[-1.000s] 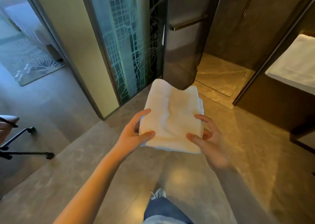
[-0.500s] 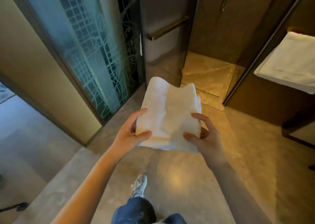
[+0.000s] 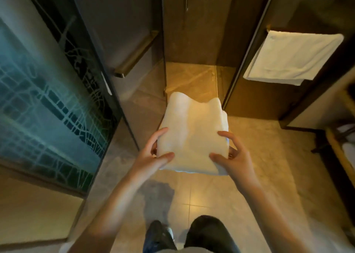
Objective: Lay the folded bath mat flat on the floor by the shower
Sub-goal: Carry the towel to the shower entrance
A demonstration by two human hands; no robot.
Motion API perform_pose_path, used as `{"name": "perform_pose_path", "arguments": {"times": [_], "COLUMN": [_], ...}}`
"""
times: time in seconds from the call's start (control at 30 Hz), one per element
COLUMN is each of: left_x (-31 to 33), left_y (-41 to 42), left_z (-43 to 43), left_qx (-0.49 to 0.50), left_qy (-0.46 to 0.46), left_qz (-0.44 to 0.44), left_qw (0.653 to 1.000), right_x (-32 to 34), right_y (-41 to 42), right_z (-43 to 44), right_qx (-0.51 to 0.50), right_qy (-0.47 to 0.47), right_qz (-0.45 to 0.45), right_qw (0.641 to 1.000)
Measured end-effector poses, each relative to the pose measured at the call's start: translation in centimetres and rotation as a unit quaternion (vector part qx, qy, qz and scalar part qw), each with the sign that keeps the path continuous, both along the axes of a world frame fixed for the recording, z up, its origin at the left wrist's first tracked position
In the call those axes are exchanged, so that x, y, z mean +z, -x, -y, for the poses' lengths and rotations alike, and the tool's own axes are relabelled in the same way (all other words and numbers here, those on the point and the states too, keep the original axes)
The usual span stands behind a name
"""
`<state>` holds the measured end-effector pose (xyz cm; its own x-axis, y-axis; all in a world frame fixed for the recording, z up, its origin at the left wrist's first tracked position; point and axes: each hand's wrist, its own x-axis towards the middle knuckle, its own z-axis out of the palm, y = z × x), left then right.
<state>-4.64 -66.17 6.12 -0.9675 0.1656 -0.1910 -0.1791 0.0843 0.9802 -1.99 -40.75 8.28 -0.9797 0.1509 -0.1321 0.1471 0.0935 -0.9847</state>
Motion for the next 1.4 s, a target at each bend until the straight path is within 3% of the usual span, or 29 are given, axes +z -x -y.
{"name": "perform_pose_path", "arguments": {"times": [0.27,0.77,0.9,1.17,1.4], "left_x": [-2.9,-5.6,-9.1,-24.0,-48.2], "left_y": [11.2,31.3,36.2,47.1,55.5], "left_z": [-4.8,-20.3,-20.9,-21.8,-22.9], "left_qx": [-0.077,-0.027,-0.018,-0.062,-0.079], "left_qy": [0.007,-0.005,0.045,0.101,0.111], "left_qz": [-0.001,0.043,0.053,0.061,0.051], "left_qw": [0.997,0.999,0.997,0.991,0.989], "right_x": [-1.3,-5.4,-8.1,-23.9,-48.7], "right_y": [7.6,30.8,35.9,45.9,53.3], "right_z": [-4.6,-20.4,-21.2,-21.7,-22.0], "right_qx": [-0.049,0.011,0.018,0.013,-0.008], "right_qy": [0.011,-0.016,-0.018,-0.044,-0.039], "right_qz": [0.033,0.01,0.027,0.087,0.089], "right_qw": [0.998,1.0,0.999,0.995,0.995]}}
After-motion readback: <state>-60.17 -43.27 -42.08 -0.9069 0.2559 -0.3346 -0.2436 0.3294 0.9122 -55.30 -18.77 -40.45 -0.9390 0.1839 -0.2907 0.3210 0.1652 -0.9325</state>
